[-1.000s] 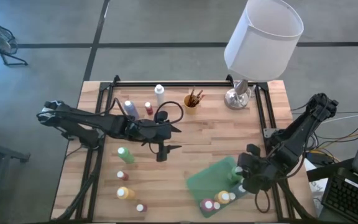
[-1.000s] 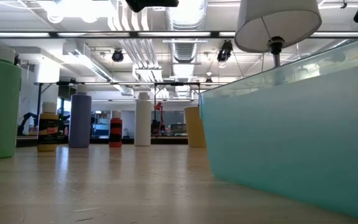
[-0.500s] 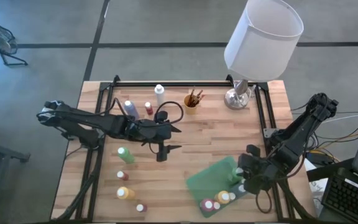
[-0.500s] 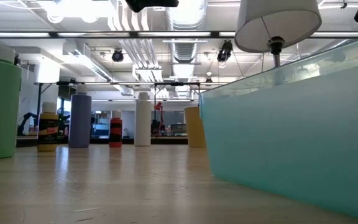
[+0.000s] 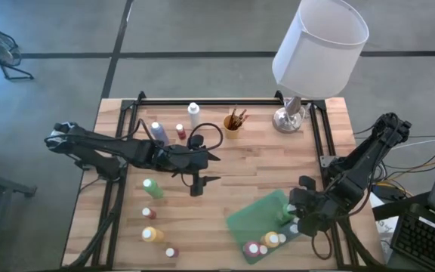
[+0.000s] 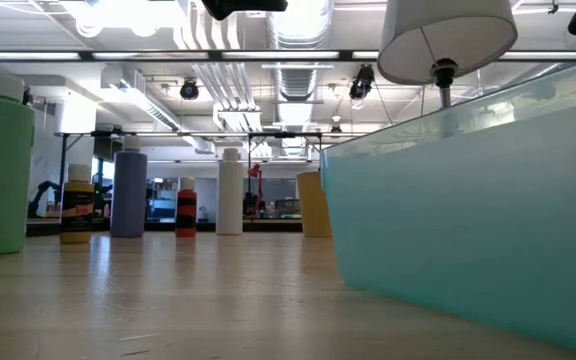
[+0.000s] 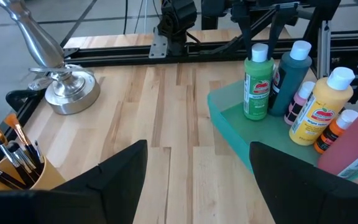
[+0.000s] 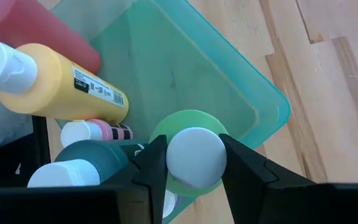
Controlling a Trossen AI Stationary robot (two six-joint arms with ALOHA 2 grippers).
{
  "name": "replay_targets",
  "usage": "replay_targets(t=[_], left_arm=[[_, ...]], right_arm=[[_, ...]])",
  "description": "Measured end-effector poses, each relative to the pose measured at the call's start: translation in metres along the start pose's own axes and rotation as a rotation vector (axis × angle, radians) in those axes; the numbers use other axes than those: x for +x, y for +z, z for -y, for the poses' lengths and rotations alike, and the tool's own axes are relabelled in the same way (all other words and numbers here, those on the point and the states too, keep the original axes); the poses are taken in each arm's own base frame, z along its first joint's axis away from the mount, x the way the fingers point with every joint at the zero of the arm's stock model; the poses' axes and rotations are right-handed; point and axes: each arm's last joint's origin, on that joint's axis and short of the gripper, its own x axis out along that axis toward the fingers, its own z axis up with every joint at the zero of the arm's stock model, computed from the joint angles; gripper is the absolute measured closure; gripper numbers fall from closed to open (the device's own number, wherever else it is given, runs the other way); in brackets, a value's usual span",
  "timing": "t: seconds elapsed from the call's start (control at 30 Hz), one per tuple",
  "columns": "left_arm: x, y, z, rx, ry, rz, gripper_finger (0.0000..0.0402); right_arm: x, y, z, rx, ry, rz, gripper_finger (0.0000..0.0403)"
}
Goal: Pick & Place Paint Supplies
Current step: Put the big green paint bottle into the green bin
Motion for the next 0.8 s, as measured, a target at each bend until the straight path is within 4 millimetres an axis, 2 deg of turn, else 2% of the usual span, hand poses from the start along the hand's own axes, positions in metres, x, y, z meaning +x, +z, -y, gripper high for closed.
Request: replay_targets(t=[0.8], left_arm=[[0.0,-0.0001,0.0,-0.001,0.0,0.0,0.0115]], right_arm=[[0.0004,-0.0016,0.002,-0.075,-0.013,-0.027,0.0289]])
